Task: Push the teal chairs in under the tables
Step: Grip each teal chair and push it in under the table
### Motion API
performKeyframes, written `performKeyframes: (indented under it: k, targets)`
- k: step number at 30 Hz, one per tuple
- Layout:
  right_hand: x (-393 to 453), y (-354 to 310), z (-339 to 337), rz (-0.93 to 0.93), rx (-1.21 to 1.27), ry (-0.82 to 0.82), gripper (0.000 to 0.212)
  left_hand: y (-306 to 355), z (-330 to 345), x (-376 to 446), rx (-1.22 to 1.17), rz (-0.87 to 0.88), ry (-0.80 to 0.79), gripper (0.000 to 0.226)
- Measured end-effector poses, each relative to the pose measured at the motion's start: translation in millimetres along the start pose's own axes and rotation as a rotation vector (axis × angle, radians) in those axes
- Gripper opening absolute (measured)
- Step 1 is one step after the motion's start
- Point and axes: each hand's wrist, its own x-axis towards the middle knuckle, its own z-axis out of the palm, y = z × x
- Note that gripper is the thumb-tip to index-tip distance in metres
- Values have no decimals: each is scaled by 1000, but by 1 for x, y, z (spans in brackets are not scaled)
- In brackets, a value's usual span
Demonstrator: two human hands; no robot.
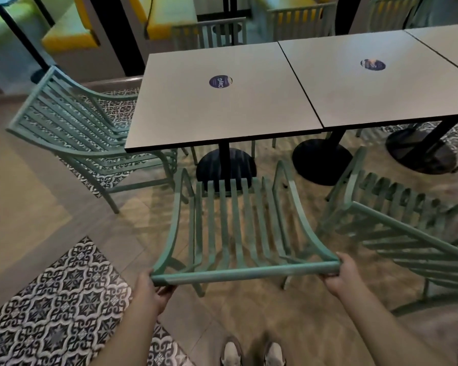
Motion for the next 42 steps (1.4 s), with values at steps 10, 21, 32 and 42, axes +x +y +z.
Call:
performKeyframes:
  k: [10,21,32,42]
  targets:
    - [10,-13,24,23,0,81,36,3,16,9,-28,11,43,46]
    - [13,-34,69,34,-42,27,18,30,55,24,13,71,36,45]
    - [21,-55,119,25,-42,36,47,52,102,37,14,78,45,45]
    - [36,-69,155,19,-60,42,20,70,133,44,25,72,39,45]
